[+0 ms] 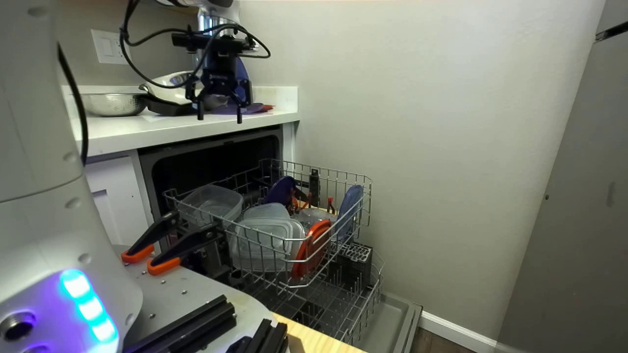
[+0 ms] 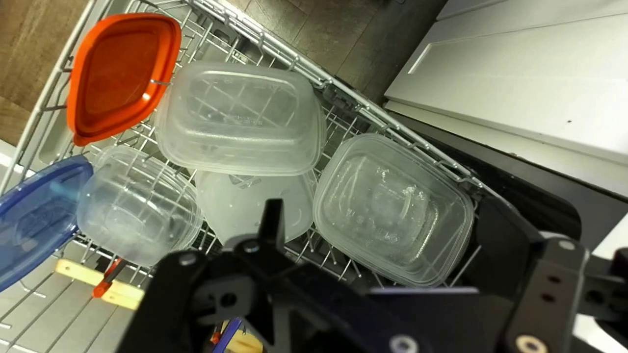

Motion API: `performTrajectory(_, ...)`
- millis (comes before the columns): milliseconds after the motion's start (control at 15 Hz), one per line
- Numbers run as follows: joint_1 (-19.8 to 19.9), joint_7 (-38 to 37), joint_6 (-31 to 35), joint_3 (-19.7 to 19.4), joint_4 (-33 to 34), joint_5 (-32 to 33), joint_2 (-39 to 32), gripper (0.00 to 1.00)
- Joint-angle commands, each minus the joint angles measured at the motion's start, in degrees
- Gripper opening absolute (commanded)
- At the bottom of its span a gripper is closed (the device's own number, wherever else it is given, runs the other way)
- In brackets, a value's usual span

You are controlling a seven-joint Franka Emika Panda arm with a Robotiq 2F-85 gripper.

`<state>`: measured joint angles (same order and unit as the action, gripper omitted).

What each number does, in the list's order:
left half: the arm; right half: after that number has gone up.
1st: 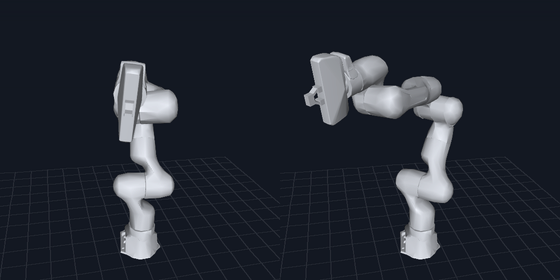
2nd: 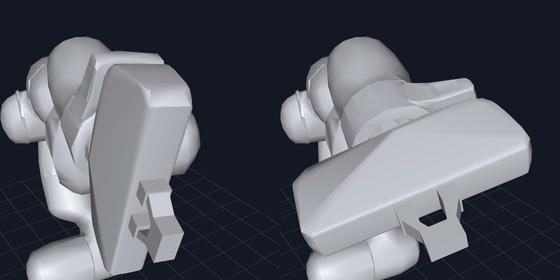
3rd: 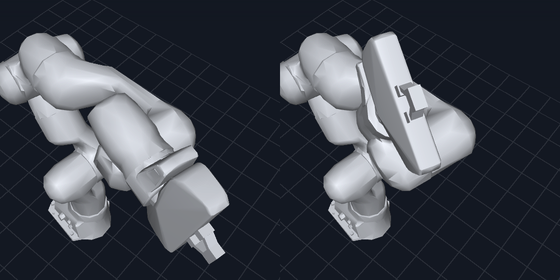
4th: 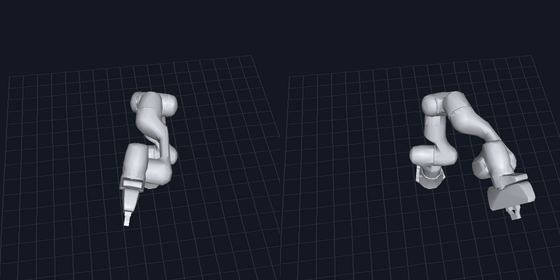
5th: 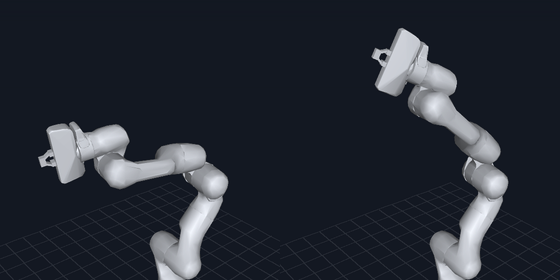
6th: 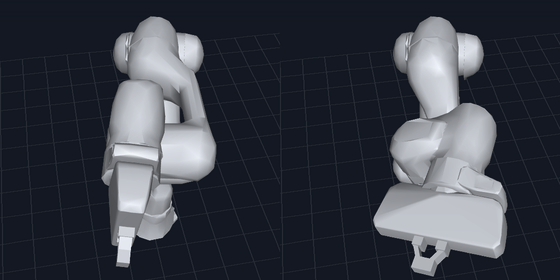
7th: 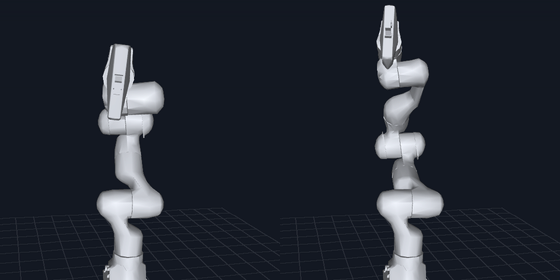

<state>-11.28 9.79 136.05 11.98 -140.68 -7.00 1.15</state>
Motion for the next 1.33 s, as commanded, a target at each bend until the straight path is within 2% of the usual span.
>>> performTrajectory(0, -0.3, -2.1, 6.4, 0.1, 0.1, 4.4, -4.9, 1.00)
performTrajectory(333, -1.1, -3.6, 19.4, 0.3, 0.0, 7.2, -14.5, 1.00)
performTrajectory(733, -1.9, -4.5, 28.9, 0.4, 0.9, 7.1, -22.7, 1.00)
performTrajectory(1067, -8.8, -11.8, 36.6, -6.9, 3.4, 12.3, -28.8, 1.00)
performTrajectory(1267, -10.2, -12.9, 37.6, -8.3, 6.8, 11.7, -33.5, 1.00)
